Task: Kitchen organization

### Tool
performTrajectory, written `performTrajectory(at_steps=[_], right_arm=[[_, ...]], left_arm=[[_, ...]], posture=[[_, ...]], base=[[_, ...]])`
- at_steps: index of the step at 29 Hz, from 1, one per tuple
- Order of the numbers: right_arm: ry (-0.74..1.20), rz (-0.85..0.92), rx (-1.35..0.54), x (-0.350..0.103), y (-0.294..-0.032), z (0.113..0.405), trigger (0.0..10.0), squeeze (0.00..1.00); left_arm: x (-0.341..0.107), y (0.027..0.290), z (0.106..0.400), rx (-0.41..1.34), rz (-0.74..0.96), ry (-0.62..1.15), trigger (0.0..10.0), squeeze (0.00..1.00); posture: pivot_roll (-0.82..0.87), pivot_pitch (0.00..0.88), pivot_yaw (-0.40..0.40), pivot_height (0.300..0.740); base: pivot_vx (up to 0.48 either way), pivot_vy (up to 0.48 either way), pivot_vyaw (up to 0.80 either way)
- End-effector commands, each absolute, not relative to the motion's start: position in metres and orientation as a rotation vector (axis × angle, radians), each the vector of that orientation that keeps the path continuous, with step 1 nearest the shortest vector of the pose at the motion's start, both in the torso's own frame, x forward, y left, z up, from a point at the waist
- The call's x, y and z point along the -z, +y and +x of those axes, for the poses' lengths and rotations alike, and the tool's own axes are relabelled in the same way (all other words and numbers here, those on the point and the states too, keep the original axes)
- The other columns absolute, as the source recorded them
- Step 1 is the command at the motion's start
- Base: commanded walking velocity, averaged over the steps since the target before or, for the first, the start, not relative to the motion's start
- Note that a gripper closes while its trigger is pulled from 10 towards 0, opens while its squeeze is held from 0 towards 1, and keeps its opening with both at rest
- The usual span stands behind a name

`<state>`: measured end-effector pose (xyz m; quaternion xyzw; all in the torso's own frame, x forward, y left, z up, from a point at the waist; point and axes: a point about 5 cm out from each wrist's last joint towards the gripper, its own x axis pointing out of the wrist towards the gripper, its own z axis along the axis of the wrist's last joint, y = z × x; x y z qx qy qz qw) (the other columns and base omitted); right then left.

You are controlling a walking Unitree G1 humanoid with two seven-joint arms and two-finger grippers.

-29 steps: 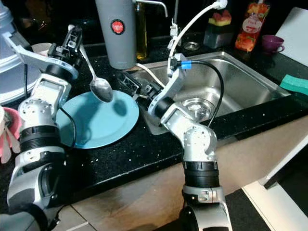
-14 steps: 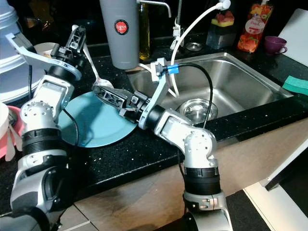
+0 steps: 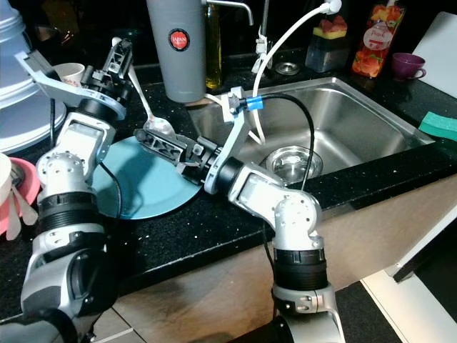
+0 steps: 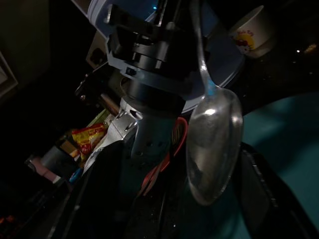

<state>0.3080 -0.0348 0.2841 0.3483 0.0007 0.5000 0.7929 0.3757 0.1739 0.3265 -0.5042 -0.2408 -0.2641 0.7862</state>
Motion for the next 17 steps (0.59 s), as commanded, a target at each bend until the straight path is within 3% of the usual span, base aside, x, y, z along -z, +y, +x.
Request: performTrajectory(at_steps=[1,17], right_arm=[[-0.020,0.803,-1.128,-0.2895,-0.0277,0.2998,0.0,0.00],[-0.026,0.885,-1.082,-0.2925,-0.0332,0.3045,0.0,0.00]], left_arm=[[-0.3220,0.1705,0.3754,0.559,-1.086,-0.511,0.0,0.00],[-0.3184,0.1635,0.3756,0.528,-0.973,-0.521,0.0,0.00]], posture=[[-0.02,0.088,0.036,0.740],[-0.02,0.089,0.040,0.740]], base=[[0.000,0.000,0.00],[0.000,0.000,0.00]])
